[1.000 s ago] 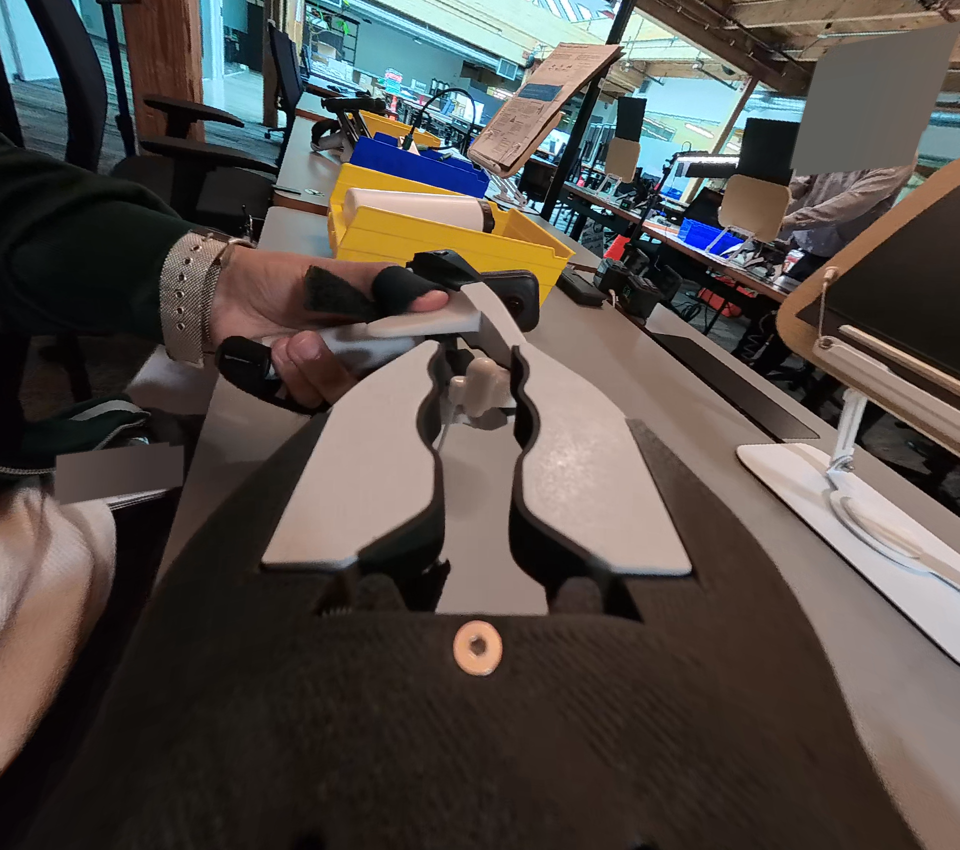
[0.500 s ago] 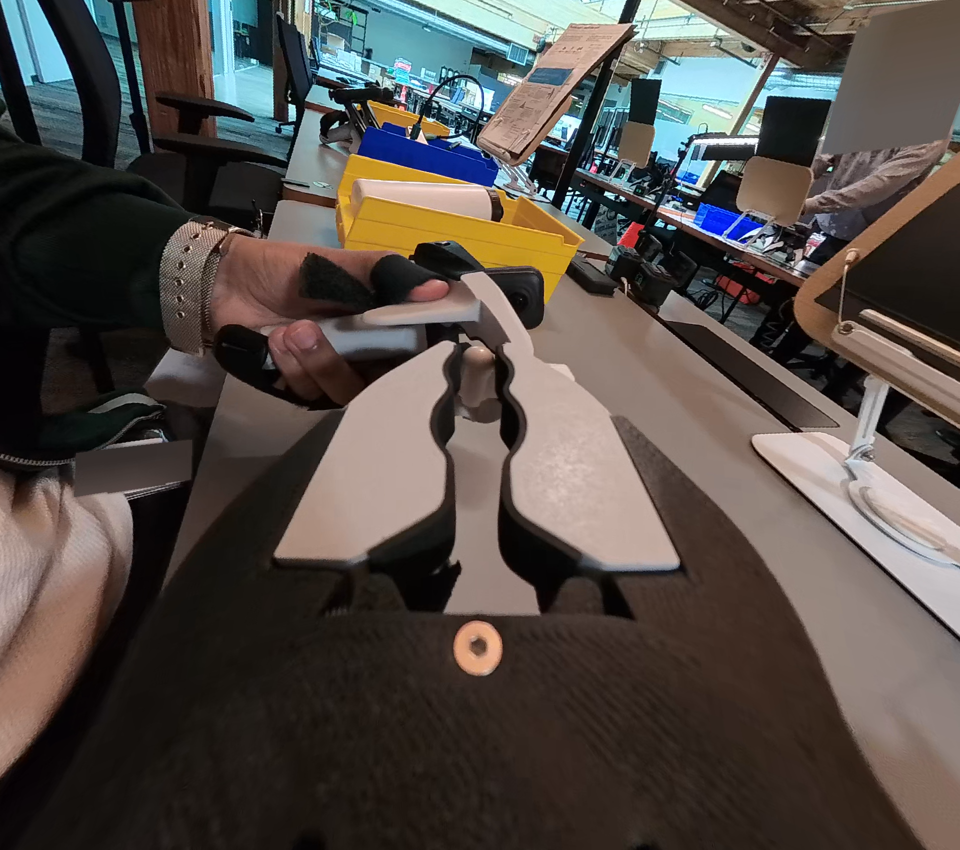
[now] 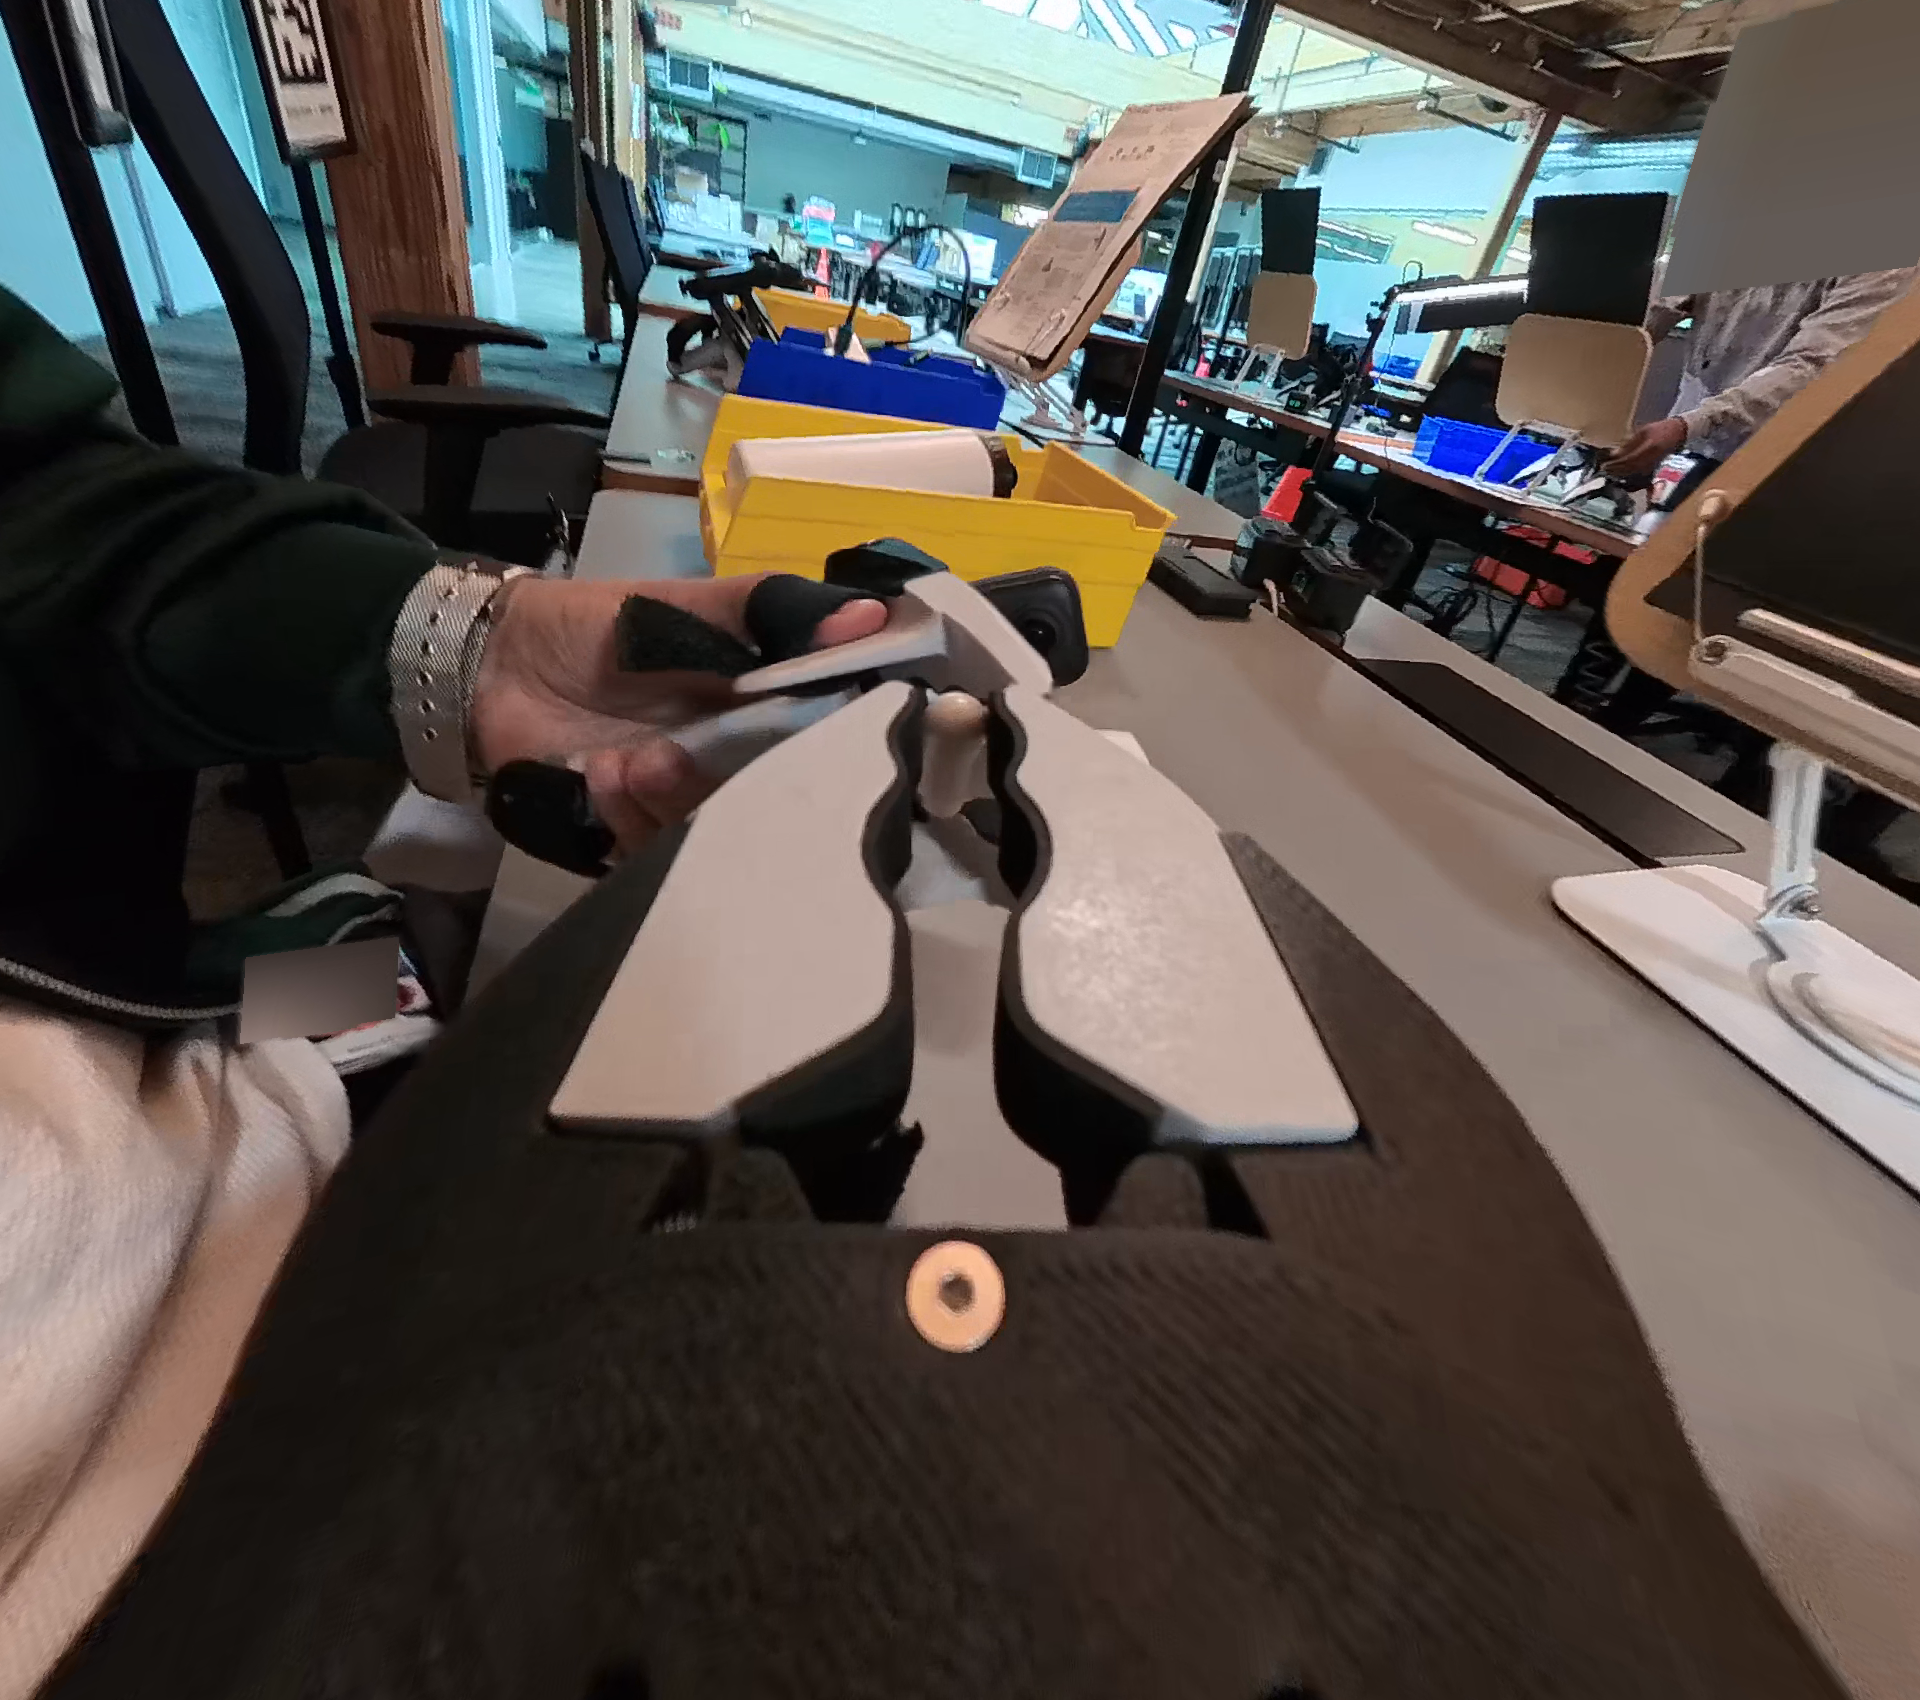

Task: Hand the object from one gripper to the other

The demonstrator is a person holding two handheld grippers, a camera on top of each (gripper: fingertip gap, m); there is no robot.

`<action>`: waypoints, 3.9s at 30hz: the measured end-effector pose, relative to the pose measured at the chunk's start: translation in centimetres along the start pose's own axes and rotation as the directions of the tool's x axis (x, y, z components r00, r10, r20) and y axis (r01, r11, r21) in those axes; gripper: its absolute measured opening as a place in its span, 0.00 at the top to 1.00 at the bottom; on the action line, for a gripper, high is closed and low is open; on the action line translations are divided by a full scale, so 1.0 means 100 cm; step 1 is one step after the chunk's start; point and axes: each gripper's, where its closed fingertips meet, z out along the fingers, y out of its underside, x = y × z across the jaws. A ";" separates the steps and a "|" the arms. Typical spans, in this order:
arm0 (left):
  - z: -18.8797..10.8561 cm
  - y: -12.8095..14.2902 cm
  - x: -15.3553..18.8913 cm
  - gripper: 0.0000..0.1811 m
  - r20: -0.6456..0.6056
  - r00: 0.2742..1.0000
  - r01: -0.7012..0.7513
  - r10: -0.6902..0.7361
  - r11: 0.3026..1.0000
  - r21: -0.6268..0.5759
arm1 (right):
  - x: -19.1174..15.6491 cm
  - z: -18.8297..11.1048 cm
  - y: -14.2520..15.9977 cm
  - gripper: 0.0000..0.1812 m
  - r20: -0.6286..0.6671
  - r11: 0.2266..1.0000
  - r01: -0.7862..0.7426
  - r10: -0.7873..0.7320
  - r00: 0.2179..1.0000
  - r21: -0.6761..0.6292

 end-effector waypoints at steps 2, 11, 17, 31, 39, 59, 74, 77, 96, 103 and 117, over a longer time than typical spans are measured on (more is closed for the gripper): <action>-0.003 -0.008 0.004 0.75 -0.019 0.999 -0.051 0.051 0.998 0.041 | 0.002 -0.004 -0.004 0.94 0.029 0.996 -0.081 0.080 0.996 0.037; -0.013 0.009 0.031 0.79 -0.209 0.928 -0.343 0.308 0.926 -0.160 | -0.031 -0.021 -0.025 0.94 0.436 0.915 -0.403 0.356 0.827 0.017; -0.015 0.058 0.040 0.81 -0.365 0.844 -0.518 0.392 0.770 -0.371 | -0.052 -0.023 -0.037 0.94 0.571 0.890 -0.456 0.374 0.731 0.002; -0.017 0.102 0.063 0.92 -0.543 0.814 -0.503 0.205 0.716 -0.483 | -0.088 -0.027 -0.048 0.94 0.749 0.829 -0.551 0.425 0.508 -0.097; -0.017 0.082 0.062 0.93 -0.505 0.799 -0.553 0.327 0.729 -0.403 | -0.063 -0.018 -0.042 0.85 0.639 0.825 -0.564 0.428 0.638 0.010; -0.017 0.024 0.012 0.92 -0.029 0.563 -0.770 0.826 0.512 -0.381 | 0.003 -0.012 0.006 0.85 0.182 0.949 -0.313 0.304 0.935 0.025; -0.013 0.026 0.010 0.79 -0.032 0.563 -0.778 0.826 0.517 -0.357 | -0.006 -0.010 0.005 0.93 0.232 0.942 -0.336 0.330 0.915 -0.013; -0.014 0.026 0.007 0.79 -0.029 0.574 -0.767 0.818 0.525 -0.368 | 0.000 -0.014 -0.002 0.93 0.223 0.934 -0.357 0.343 0.912 0.024; -0.001 0.067 -0.037 0.85 -0.076 0.541 -0.718 0.838 0.413 -0.560 | 0.001 -0.022 -0.055 0.93 0.264 0.884 -0.423 0.368 0.892 0.199; 0.001 0.068 -0.033 0.97 -0.087 0.510 -0.741 0.856 0.385 -0.551 | 0.001 -0.022 -0.056 0.93 0.264 0.879 -0.426 0.368 0.892 0.214; -0.006 0.034 -0.008 0.98 0.006 0.389 -0.821 0.921 0.349 -0.452 | 0.042 -0.035 -0.044 0.61 0.094 0.833 -0.430 0.426 0.900 0.347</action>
